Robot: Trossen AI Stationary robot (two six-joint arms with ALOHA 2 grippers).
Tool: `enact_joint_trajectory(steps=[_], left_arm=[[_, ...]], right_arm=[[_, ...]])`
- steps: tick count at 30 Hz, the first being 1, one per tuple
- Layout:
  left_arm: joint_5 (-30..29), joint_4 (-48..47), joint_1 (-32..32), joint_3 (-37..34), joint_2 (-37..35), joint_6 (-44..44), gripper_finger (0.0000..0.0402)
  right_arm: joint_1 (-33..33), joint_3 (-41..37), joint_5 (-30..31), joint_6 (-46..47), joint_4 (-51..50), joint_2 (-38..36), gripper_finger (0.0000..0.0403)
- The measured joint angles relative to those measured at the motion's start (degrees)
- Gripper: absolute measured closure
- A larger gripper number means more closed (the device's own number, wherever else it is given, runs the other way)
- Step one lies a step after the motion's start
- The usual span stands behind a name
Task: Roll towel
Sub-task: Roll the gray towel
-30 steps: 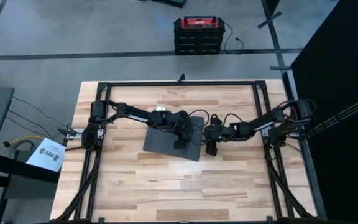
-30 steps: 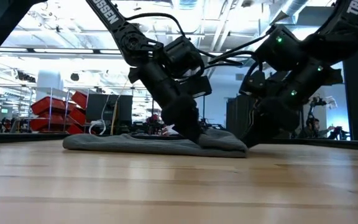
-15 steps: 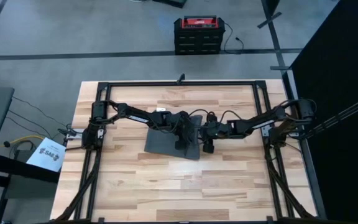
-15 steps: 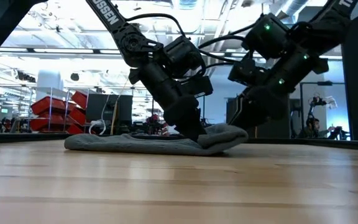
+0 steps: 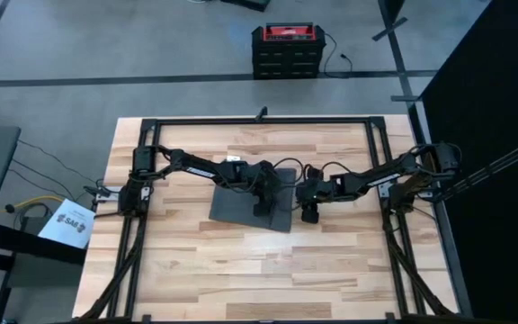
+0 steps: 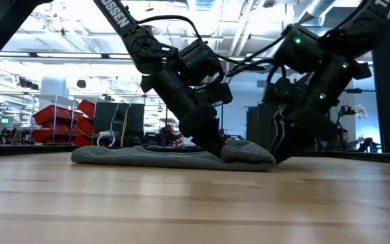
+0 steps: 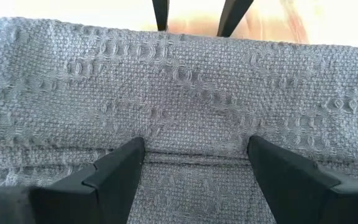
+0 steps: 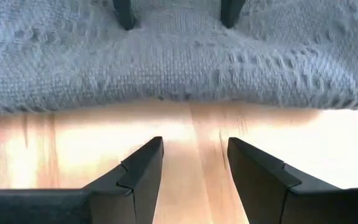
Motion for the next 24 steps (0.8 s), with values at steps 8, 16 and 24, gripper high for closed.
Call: enact_joint_trajectory(steps=[8, 16, 24], left_arm=[[0.13, 0.39, 0.00, 0.00, 0.02, 0.42, 0.0122], [0.11, 0.14, -0.02, 0.00, 0.02, -0.02, 0.0122], [0.07, 0.08, -0.02, 0.00, 0.02, -0.24, 0.0122]], right_arm=[[-2.35, -3.61, -4.10, -0.62, 13.52, 1.67, 0.0232], [-2.28, -1.51, -4.17, -2.45, 16.17, 1.70, 0.0232], [-1.51, 0.94, -4.26, -4.94, 16.23, 1.70, 0.0232]])
